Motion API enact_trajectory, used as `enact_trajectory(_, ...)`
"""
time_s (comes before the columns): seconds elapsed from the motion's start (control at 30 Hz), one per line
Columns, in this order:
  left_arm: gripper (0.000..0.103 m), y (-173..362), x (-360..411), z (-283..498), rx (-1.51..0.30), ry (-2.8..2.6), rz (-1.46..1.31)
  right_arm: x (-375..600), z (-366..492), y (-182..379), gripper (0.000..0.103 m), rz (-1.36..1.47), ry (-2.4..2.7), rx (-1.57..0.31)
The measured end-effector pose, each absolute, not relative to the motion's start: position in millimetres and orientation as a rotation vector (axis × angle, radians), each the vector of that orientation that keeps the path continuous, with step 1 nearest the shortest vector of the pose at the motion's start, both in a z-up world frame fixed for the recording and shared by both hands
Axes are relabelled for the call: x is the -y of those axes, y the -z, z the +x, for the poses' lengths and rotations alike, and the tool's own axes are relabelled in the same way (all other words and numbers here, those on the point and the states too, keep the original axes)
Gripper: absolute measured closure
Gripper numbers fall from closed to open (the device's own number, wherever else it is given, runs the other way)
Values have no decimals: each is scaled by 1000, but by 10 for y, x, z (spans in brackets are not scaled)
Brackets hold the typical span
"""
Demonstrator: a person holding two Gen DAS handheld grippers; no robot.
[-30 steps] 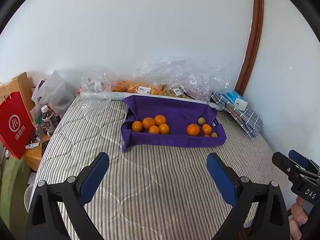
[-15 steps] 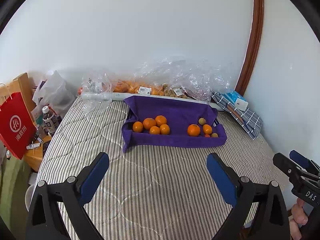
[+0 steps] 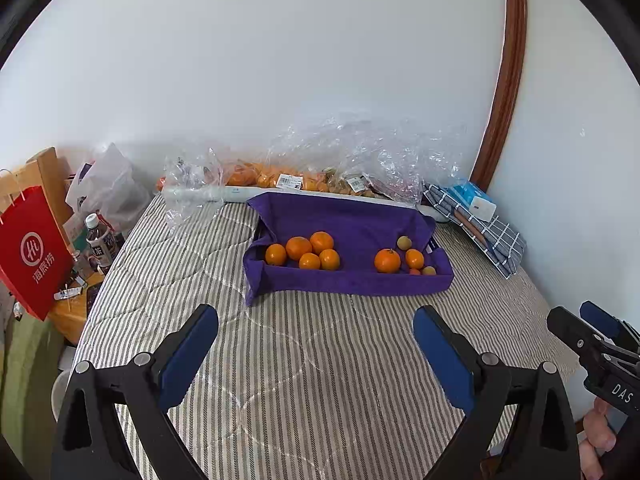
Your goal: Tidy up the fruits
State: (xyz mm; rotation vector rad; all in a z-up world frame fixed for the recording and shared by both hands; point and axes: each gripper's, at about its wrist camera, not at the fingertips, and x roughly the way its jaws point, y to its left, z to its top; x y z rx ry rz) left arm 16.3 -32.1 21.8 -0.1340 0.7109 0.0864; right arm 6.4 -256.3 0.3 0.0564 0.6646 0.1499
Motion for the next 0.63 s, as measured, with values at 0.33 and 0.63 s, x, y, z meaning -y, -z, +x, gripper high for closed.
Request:
enact_trajectory(0.33,4,-224,327,165,-711,-87,-133,2571,61,-2,8,58,-151,-665)
enact_trajectory(0.63,4,-246,325,161,-708,-85,-126,2574,51,5,8,61,-149,-668)
